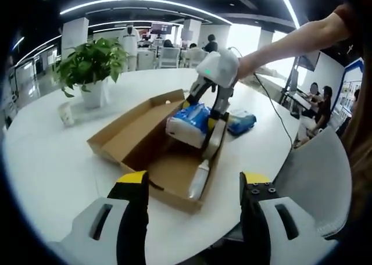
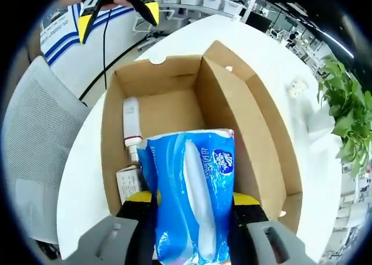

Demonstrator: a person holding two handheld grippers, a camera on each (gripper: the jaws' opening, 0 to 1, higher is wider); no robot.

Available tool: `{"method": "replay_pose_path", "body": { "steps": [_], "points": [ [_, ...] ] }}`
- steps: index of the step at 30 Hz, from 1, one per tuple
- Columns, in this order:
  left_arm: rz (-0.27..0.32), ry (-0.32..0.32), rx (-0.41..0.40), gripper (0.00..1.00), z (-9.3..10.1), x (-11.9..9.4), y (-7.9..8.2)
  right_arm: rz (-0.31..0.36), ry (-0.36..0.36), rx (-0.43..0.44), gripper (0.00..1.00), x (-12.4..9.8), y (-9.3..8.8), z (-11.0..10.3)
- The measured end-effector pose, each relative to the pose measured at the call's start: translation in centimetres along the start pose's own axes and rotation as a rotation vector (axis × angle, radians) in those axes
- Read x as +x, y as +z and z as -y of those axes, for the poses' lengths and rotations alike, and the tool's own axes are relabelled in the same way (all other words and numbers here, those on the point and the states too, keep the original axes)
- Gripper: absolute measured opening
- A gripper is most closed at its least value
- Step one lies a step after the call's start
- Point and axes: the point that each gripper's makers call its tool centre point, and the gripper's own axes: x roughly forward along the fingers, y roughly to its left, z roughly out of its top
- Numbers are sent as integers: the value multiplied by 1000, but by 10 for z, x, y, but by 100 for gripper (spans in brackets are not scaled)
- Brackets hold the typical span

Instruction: Operate the shoe box by opening the lid, removing the specified soft item, and placing it in the target area until the item is outside and the box remains undamaged.

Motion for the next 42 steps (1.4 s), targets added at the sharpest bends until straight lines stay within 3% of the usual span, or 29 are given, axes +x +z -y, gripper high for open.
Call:
{"method": "replay_pose_path", "body": {
  "steps": [11,21,32,42],
  "points": [
    [18,-14,38,63,11,-2,17,6,-55,11,44,-46,11,-3],
    [20,-41,59,63,26,5,25,-5,-98,30,44,-76,-4,3],
    [3,-93,94,63,44,25,34,-26,-137,108,44,-104,-48,-1],
    [-15,-160,149,63,67,53,50,-58,-165,205,44,-126,-112,-25]
  ]
}}
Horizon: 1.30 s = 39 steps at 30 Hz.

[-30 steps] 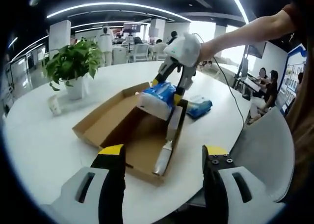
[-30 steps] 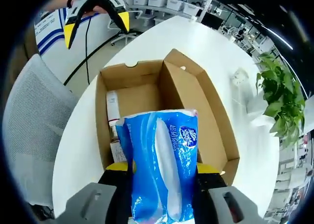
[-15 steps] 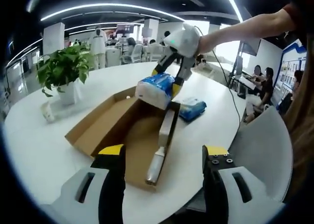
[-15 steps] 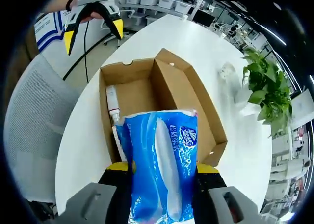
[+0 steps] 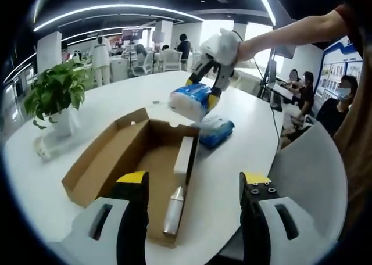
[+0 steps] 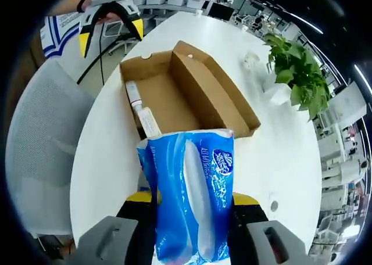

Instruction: Operate the shoe box by opening the lid, removing the specified soft item, and placing it in the target area until the item is outside and the box remains undamaged.

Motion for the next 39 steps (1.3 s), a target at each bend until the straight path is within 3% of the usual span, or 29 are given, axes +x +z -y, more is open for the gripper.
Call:
{"method": "replay_pose_path", "body": {
  "steps": [15,30,39],
  "points": [
    [-29,-74,55,63,25,36,15,-34,-30,106,44,-24,-78,-17],
    [-59,-110,82,63,47,54,16,-60,-33,173,44,-34,-132,-43],
    [-71,-118,94,63,53,60,18,-78,-40,201,44,-42,-163,-48]
  ]
}}
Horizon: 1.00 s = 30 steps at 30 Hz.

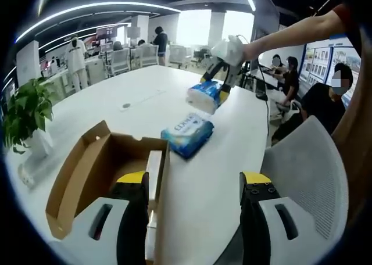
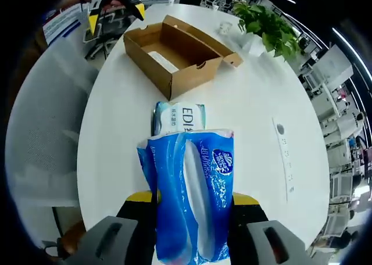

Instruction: Operate the shoe box by opening the lid, removing the specified soft item, and placing it in the target area until the item is outside and the box remains undamaged.

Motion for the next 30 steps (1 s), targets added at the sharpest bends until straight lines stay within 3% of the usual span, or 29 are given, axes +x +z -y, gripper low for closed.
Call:
{"method": "replay_pose_path", "body": {
  "steps": [14,30],
  "points": [
    [-23,-16,16,63,4,13,3,-29,9,37,44,5,-43,-6],
    [-34,-21,23,63,9,28,14,-27,37,51,45,31,-68,-12]
  ]
}}
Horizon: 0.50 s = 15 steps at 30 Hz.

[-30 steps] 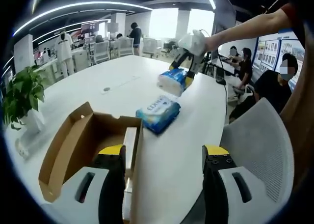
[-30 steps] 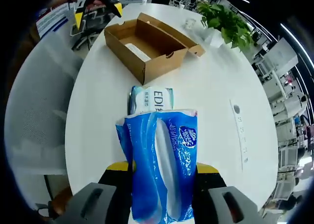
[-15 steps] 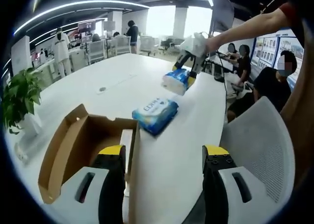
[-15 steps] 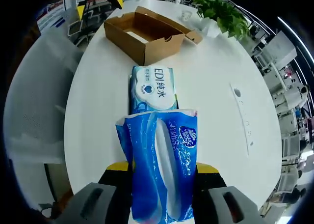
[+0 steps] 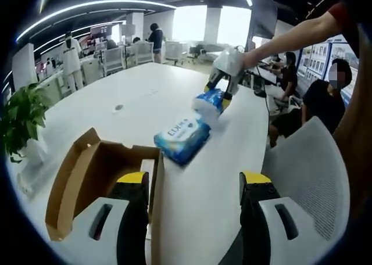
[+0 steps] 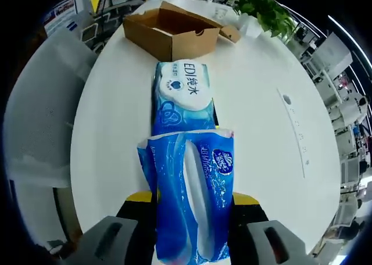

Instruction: Operate the shoe box by opening the lid, removing the specified soft item, and placing it in the target area until the item is outside and the box remains undamaged.

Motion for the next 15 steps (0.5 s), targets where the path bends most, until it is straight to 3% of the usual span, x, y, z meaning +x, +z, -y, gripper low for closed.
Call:
{"method": "replay_pose_path", "body": {
  "steps": [15],
  "points": [
    [-20,5,-7,63,-1,7,0,-3,32,-4,46,29,-7,-1]
  ]
}}
